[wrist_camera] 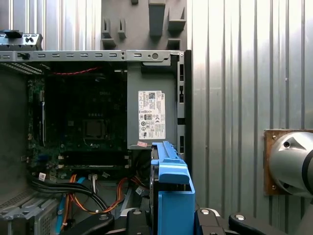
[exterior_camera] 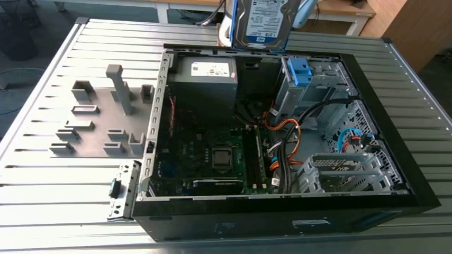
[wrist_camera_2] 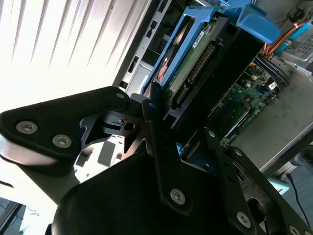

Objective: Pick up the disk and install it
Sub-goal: 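Pick up the disk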

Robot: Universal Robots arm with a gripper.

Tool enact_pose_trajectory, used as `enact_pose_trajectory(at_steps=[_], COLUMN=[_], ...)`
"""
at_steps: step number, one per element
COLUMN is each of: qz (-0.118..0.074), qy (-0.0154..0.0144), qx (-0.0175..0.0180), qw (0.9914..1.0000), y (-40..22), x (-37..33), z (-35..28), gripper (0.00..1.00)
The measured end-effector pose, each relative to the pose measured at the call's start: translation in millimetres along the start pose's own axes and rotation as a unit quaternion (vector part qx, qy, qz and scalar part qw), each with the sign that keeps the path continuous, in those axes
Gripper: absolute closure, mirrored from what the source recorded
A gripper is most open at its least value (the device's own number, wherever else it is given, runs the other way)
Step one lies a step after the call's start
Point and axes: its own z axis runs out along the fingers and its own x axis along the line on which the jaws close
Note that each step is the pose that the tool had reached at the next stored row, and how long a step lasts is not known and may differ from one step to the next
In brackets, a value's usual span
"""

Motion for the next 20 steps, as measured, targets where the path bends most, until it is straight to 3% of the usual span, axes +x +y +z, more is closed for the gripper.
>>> enact_pose_trajectory(at_steps=[20], qz=[0.0], qy=[0.003], qx=[0.0], qw=[1.0], y=[-0.1], x=[6.8], z=[-0.1], gripper=[0.64])
